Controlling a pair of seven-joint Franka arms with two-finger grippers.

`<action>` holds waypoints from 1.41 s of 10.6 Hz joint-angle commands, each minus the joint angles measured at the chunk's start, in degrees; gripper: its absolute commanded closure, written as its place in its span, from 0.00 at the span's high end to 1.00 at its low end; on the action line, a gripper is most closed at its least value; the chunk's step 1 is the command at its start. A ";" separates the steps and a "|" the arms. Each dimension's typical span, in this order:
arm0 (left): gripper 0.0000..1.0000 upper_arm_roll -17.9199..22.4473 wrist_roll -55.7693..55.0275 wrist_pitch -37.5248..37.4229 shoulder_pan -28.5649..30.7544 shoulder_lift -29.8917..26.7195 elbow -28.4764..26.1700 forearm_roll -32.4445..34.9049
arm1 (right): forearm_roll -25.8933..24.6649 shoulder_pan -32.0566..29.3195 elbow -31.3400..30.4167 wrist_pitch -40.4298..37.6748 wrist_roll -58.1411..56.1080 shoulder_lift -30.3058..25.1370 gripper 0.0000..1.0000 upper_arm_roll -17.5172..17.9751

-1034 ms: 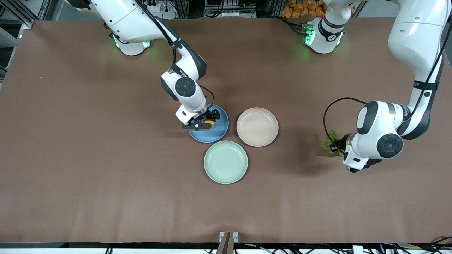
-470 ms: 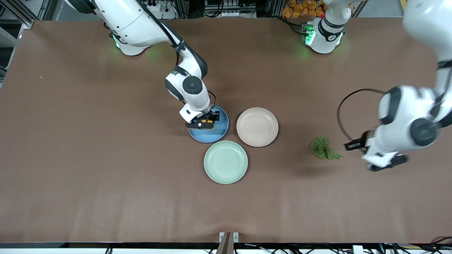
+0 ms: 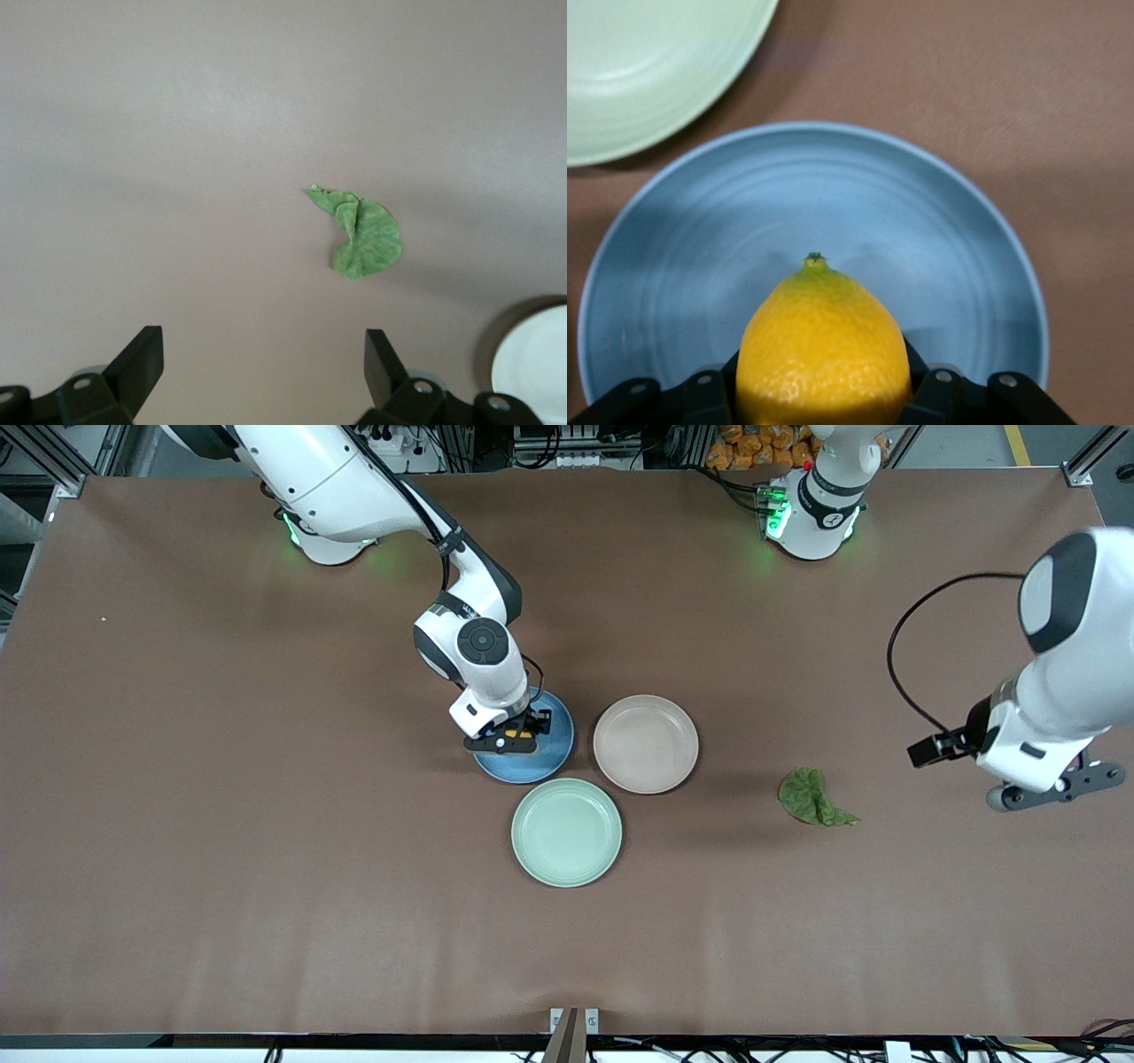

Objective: Pick lemon and lettuce from blue and beige plates
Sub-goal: 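Place the lettuce on the table beside the beige plate, open left gripper, then lift the lemon with the right gripper and carry it beside the blue plate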

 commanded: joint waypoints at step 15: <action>1.00 13.39 19.73 -11.96 -8.60 -14.70 1.35 -13.73 | 14.48 -15.04 -4.43 -19.03 -67.30 -12.76 0.00 -23.73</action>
